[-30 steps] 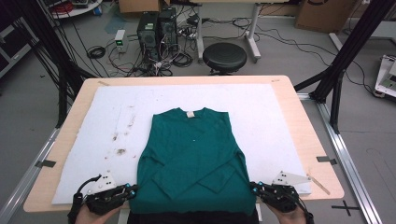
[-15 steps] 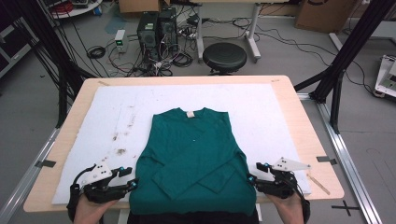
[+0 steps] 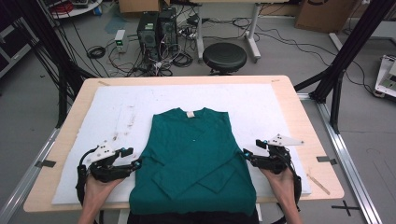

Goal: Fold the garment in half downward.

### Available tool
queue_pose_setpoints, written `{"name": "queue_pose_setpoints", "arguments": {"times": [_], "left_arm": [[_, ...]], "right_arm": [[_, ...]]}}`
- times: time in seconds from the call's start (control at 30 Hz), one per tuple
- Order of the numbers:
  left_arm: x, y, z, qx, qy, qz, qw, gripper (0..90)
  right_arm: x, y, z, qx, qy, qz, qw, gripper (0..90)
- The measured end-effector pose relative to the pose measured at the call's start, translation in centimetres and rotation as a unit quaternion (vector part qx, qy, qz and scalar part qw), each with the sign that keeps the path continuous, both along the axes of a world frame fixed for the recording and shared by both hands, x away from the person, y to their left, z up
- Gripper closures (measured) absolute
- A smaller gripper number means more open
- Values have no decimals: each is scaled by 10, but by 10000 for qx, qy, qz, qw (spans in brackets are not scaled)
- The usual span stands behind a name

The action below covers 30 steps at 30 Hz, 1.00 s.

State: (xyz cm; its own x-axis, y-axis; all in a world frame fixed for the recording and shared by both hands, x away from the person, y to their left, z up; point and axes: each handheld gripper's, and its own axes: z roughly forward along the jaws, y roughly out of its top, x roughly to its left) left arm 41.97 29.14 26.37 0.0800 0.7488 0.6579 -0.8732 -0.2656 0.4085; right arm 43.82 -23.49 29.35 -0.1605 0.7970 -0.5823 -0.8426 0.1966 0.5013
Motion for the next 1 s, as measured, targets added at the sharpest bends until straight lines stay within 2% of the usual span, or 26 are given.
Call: {"name": "queue_pose_setpoints", "arguments": {"times": [0.13, 0.17, 0.3, 0.37, 0.43, 0.53, 0.67, 0.73, 0.83, 0.93, 1.0], "left_arm": [[-6, -2, 13, -32, 72, 44, 10000, 402], [-8, -2, 17, -58, 52, 55, 10000, 392], [-11, -6, 33, -53, 191, -22, 9998, 390], [-11, -9, 41, -75, 179, -32, 9998, 390], [-11, -12, 51, -95, 251, -2, 9996, 388], [-14, -17, 68, -174, 343, 99, 9992, 396], [-20, -25, 88, -263, 310, 199, 9990, 432], [-22, -29, 99, -249, 405, 233, 9986, 437], [-23, -37, 114, -327, 409, 375, 9979, 446], [-25, -42, 131, -480, 426, 603, 9961, 480], [-23, -44, 144, -565, 465, 651, 9952, 501]], "right_arm": [[2, 4, 11, 152, -103, -187, 9997, 253], [2, 5, 13, 221, -88, -193, 9995, 253], [4, 6, 21, 362, -18, -196, 9992, 260], [7, 5, 26, 372, 11, -203, 9991, 260], [9, 4, 27, 429, -15, -185, 9989, 260], [13, 4, 28, 509, -36, -158, 9986, 260], [14, 5, 27, 603, -71, -231, 9979, 260], [15, 5, 28, 577, -14, -238, 9981, 260], [15, 6, 28, 585, -21, -285, 9979, 260], [16, 6, 27, 600, -29, -297, 9978, 260], [16, 6, 28, 604, -37, -316, 9977, 260]]}}
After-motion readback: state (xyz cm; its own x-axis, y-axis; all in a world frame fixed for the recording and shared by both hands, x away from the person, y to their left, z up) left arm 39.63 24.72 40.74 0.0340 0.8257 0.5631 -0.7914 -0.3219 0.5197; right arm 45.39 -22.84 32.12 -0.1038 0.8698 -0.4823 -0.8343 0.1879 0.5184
